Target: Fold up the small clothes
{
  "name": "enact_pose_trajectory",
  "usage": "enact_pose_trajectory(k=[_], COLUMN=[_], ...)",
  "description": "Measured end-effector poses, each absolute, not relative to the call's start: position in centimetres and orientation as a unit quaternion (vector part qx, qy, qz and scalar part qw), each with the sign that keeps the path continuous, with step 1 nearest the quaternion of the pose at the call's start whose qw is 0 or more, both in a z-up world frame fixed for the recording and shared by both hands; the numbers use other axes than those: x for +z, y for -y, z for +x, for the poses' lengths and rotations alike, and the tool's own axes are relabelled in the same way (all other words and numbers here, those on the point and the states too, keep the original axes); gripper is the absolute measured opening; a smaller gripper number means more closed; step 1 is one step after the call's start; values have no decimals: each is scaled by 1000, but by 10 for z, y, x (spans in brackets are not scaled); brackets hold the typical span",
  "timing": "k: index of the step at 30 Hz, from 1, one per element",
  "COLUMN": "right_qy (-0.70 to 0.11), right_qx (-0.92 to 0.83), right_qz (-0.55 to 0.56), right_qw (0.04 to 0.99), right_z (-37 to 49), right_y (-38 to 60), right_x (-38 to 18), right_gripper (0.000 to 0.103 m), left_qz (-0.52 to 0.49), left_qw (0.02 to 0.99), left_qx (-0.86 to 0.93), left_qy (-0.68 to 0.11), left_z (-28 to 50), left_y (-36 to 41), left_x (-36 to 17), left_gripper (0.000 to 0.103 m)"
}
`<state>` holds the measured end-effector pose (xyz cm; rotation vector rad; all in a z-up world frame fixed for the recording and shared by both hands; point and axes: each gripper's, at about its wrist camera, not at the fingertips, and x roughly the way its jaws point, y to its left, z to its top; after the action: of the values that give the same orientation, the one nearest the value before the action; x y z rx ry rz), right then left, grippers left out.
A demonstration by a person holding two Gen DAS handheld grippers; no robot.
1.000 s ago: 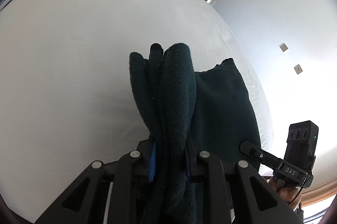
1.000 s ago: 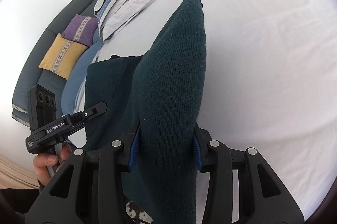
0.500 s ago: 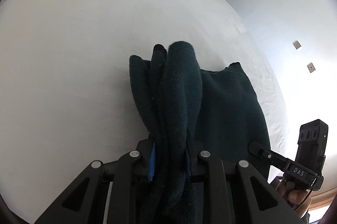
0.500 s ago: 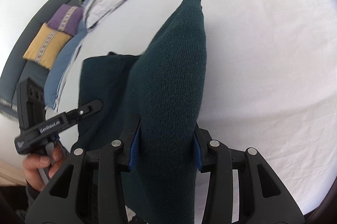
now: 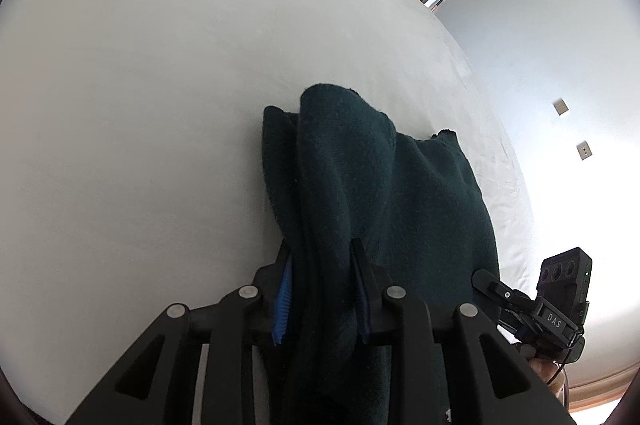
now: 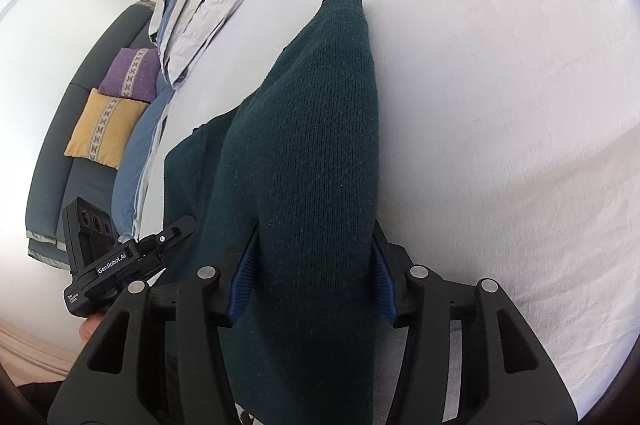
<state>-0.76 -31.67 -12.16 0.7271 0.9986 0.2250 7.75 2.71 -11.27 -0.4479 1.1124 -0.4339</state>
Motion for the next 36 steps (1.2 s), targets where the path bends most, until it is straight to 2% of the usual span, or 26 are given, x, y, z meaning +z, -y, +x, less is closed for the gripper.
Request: enact_pose_trajectory(k=[7,13,17,20,22,25,28,33,36], right_qy=[-448,-397,-378,-399,-424,-407,-406,-402,-445], right_qx=[82,98,163,162,150,156,142,191,190], right_qz=[324,346,343,341,337,349,375,348,306], right_qw=[829,845,844,836,827,830,821,825,820], right_z=[-35,-66,-53,-40,-32,-36,-42,-64,-76], right_y=[339,351,333,326,326,336,348,335,319], right_x=[-98,-57,-37,-46,-65,-83,-78,-54,-70], right_gripper=[55,57,57,57,54,46,46,48,49], left_qz=[-192,-159,-147,-142,-140,-136,-121,-123,-117], left_qw=[838,856,847,834,827,829,834,839,845], left_qx=[-180,-221,-230,-220,-219,-222,-218,-212,-208], left_qy=[-478,-440,-457,-486,-499,-494,-492,-485,-479], left_z=[58,36,42,52,55,54,51,44,42], left_y=[-55,-24,0,8,9,10,13,12,15], left_x=[-77,-51,-66,-89,-103,-105,-104,-105,-106], left_gripper=[28,28,28,28,27,27,27,27,27])
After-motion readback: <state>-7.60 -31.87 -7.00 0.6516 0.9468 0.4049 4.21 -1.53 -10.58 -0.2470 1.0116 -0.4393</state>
